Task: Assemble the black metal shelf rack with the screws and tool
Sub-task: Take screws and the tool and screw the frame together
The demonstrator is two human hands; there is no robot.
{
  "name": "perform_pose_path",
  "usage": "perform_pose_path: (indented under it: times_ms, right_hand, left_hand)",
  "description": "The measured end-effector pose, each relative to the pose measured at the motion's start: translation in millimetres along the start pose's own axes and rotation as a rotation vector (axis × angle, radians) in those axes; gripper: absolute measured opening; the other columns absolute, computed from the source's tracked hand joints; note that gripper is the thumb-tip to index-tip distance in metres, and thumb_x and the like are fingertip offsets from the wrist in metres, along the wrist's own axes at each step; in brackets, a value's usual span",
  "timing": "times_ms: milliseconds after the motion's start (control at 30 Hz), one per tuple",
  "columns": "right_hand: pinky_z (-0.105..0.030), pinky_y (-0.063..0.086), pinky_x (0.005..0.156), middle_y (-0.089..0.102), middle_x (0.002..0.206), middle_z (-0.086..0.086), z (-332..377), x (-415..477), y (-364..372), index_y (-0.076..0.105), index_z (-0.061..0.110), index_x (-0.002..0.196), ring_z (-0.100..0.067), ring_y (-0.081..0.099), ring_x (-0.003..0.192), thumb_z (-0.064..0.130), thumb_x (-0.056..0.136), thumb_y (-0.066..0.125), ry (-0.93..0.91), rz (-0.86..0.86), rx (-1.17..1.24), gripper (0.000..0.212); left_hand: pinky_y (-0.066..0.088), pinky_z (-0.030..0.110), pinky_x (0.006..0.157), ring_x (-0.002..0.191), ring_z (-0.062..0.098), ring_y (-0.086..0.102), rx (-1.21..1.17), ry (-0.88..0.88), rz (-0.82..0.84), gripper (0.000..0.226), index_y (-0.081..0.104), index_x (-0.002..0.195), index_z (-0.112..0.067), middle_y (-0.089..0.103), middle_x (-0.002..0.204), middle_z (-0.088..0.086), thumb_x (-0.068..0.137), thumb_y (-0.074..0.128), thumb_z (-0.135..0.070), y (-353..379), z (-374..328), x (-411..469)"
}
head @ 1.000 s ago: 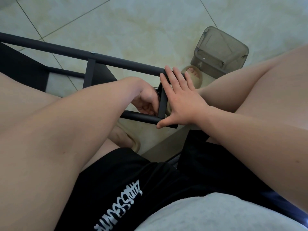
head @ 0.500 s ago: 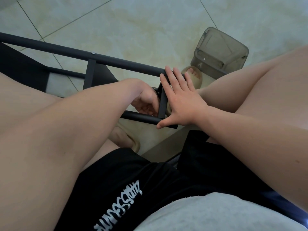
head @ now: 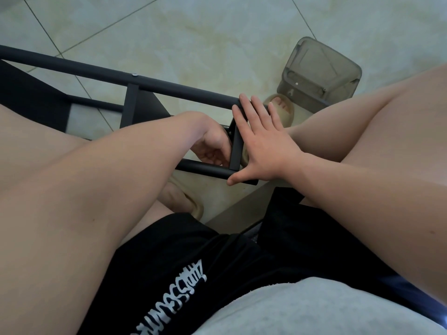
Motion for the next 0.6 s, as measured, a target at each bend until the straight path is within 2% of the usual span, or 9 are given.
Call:
perform_pose_path:
  times_ms: [233, 333, 467, 600]
  right_hand:
    - [-0.052, -0.009, 0.125, -0.022, 0.167, -0.015, -0.2, -0.7, 0.2, -0.011, 0.008, 0.161, -0.033, -0.019, 0.155, 0.101, 0.053, 0.051, 0.003, -0.012, -0.005, 0.155]
    - [-0.052, -0.009, 0.125, -0.022, 0.167, -0.015, -0.7, -0.2, 0.3, -0.011, 0.008, 0.161, -0.034, -0.019, 0.155, 0.101, 0.053, 0.051, 0.003, -0.012, -0.008, 0.155]
    - [-0.052, -0.009, 0.125, -0.022, 0.167, -0.015, -2.1, 0.3, -0.6, -0.011, 0.009, 0.161, -0.034, -0.02, 0.155, 0.101, 0.054, 0.051, -0.001, -0.009, -0.002, 0.154]
    - [-0.053, -0.008, 0.125, -0.023, 0.167, -0.016, -0.3, -0.3, 0.3, -0.011, 0.008, 0.161, -0.034, -0.02, 0.155, 0.101, 0.054, 0.05, -0.001, -0.01, -0.013, 0.154]
  left_hand:
    - [0.048, 0.025, 0.073, 0.069, 0.013, 0.059, -0.015, 0.015, 0.026, 0.014, 0.069, 0.087, -0.011, 0.065, 0.073, 0.003, 0.088, 0.062, 0.002, 0.8, -3.0, 1.5]
    - [0.047, 0.027, 0.076, 0.071, 0.011, 0.061, -0.007, 0.027, 0.028, 0.014, 0.071, 0.089, -0.014, 0.067, 0.076, 0.0, 0.088, 0.064, -0.002, -0.1, -1.0, 1.0]
    - [0.047, 0.024, 0.069, 0.068, 0.009, 0.061, -0.01, 0.015, 0.039, 0.012, 0.07, 0.085, -0.018, 0.067, 0.071, -0.005, 0.088, 0.066, -0.007, 0.2, 1.3, 1.0]
    - [0.047, 0.025, 0.071, 0.066, 0.01, 0.062, 0.0, -0.004, 0.064, 0.014, 0.068, 0.086, -0.015, 0.066, 0.069, -0.001, 0.089, 0.062, -0.003, 1.7, 0.1, 0.9]
Point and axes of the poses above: each hand's wrist, its own x-axis towards the middle knuckle, its own y-axis out of the palm, z = x × y, the point moved 4 cm from there along x, towards the middle knuckle
